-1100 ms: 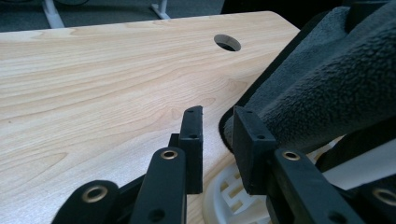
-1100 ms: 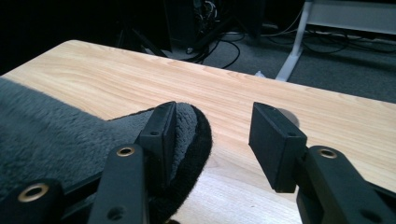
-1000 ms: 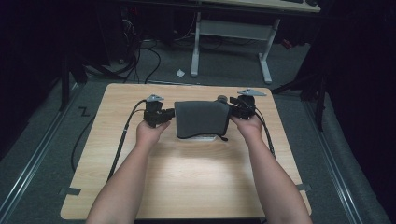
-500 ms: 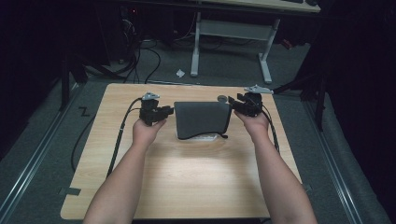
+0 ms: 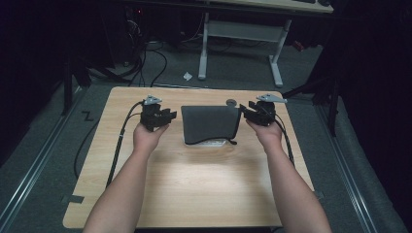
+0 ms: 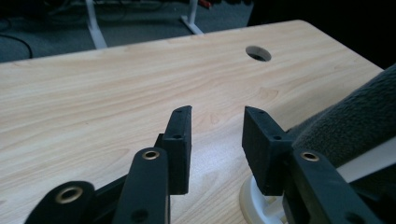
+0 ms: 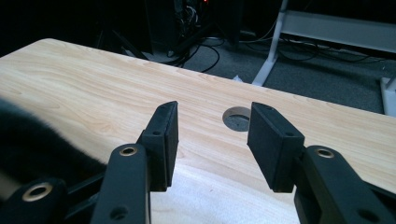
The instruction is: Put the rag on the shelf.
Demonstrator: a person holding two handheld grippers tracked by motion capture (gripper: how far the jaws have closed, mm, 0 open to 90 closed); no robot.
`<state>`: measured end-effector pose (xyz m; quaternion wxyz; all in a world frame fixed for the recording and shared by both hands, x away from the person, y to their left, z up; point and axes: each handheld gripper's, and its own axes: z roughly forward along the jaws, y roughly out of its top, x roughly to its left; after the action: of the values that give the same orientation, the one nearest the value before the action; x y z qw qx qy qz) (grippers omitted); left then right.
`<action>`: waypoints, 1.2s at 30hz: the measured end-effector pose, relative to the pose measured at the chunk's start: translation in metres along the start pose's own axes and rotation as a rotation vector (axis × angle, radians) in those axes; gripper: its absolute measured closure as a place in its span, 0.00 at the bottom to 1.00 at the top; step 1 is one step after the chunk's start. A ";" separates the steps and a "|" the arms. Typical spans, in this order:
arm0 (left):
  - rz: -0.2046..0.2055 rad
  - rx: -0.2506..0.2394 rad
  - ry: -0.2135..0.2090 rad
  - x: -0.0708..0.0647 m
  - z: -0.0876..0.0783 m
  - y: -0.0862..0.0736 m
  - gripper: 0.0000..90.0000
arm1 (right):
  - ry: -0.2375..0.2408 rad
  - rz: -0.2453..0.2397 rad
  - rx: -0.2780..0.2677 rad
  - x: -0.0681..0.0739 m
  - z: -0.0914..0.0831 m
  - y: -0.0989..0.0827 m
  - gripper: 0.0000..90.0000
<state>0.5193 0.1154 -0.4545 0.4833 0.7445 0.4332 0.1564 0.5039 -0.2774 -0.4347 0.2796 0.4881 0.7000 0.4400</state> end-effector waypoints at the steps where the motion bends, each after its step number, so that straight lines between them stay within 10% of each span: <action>1: 0.005 -0.008 0.005 -0.001 -0.003 0.000 0.68 | 0.000 -0.007 -0.003 0.001 -0.003 -0.001 0.60; 14: 0.045 -0.059 0.058 -0.027 -0.058 -0.030 0.62 | 0.011 -0.078 -0.042 0.028 -0.052 -0.014 0.58; 27: 0.069 -0.088 -0.053 -0.074 -0.105 -0.087 0.59 | 0.046 -0.200 -0.062 0.081 -0.109 -0.053 0.54; 36: 0.084 0.038 -0.160 -0.121 -0.093 -0.149 0.56 | 0.077 -0.190 0.022 0.117 -0.115 -0.109 0.52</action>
<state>0.3156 0.0966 -0.5142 0.4950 0.7813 0.3644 0.1083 0.3185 -0.2227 -0.4749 0.2875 0.4051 0.7583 0.4222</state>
